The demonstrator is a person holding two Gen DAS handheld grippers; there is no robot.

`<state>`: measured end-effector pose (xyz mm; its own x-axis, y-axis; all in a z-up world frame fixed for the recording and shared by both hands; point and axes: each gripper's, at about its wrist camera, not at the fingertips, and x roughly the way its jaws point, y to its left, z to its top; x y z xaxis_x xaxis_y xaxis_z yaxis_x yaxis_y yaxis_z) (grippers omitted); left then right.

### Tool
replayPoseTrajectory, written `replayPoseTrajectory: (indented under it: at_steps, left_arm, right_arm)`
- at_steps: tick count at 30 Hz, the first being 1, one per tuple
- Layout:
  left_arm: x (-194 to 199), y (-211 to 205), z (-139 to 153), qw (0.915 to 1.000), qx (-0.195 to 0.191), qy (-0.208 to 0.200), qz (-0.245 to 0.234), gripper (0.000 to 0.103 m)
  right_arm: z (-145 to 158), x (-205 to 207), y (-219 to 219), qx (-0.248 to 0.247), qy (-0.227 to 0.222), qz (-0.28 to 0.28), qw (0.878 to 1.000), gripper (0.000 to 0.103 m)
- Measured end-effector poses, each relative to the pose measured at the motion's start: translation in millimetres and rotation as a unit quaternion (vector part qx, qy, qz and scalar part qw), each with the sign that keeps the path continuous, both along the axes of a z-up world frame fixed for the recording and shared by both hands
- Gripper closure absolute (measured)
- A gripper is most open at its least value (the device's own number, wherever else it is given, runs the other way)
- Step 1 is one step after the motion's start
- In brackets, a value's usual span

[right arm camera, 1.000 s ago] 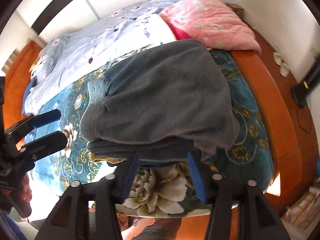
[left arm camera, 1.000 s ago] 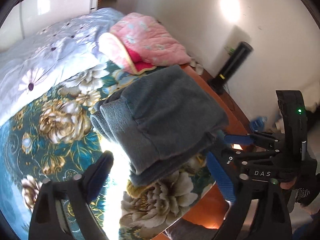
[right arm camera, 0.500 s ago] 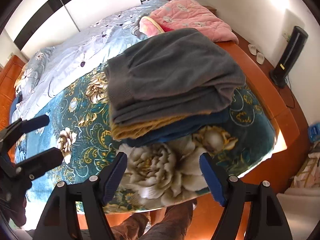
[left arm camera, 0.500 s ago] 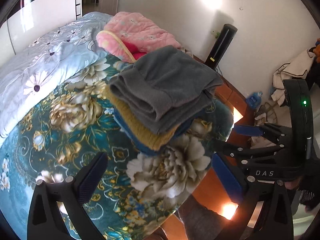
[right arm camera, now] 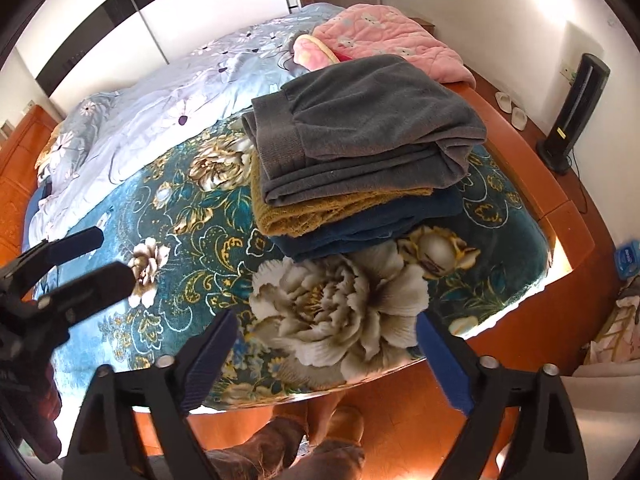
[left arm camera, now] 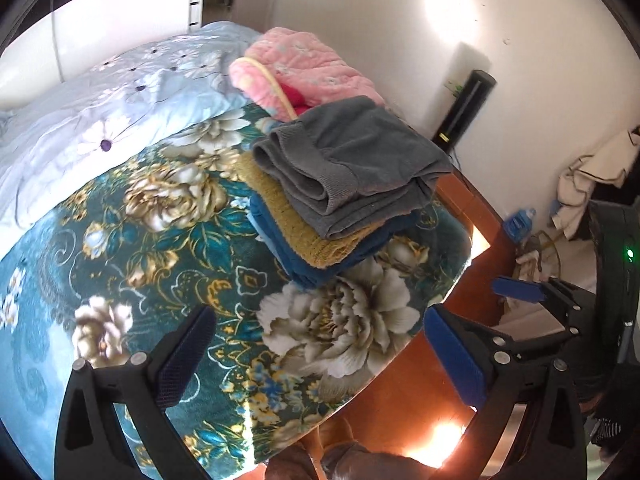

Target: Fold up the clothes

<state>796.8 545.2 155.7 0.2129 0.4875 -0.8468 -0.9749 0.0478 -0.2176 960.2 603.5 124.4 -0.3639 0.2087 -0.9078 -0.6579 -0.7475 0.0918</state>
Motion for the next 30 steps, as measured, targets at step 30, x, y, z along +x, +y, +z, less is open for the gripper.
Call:
replayPoseTrajectory:
  at_steps: [30]
  left_arm:
    - [54.7, -41.3, 8.0, 0.9925, -0.011, 0.048, 0.111, 0.000]
  right_arm:
    - [14.9, 71.4, 10.3, 0.023, 0.025, 0.056, 0.998, 0.000]
